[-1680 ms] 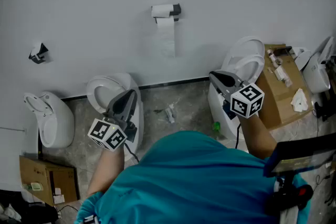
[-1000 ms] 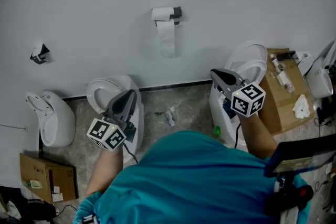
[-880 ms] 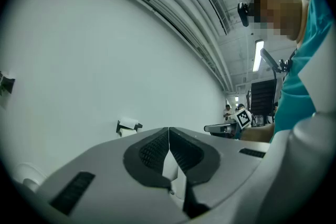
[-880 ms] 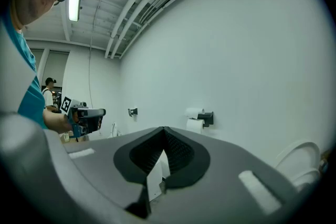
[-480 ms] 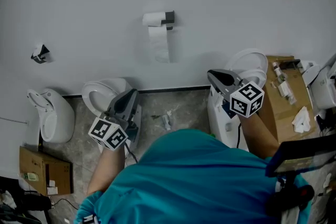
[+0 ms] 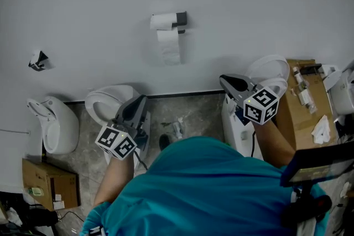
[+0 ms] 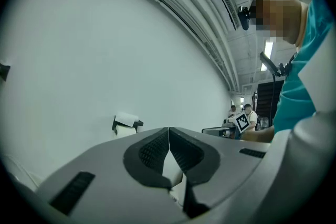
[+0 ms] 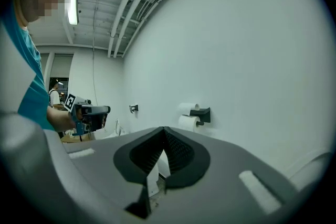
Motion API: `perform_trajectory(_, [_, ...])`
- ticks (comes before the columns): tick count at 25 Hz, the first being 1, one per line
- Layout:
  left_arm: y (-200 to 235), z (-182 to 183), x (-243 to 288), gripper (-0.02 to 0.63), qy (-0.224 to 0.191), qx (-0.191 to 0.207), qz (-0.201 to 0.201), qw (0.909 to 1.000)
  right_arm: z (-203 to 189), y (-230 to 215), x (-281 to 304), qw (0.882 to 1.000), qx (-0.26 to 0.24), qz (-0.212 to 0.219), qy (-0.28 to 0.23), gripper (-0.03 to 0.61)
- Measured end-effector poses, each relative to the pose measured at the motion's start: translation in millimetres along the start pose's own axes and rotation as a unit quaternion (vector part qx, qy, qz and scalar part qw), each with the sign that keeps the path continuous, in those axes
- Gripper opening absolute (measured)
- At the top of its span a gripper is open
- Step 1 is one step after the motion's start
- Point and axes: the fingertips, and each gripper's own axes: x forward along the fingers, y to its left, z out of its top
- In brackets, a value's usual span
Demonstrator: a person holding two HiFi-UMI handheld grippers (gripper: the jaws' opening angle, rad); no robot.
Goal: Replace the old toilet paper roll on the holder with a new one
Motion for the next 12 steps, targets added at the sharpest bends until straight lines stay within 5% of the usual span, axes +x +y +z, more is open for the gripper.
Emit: perform_trajectory(12, [160, 31, 66, 0.011, 0.012, -0.002, -0.097, 0.9953, 32, -32, 152, 0.998, 0.023, -0.058, -0.012, 0.003])
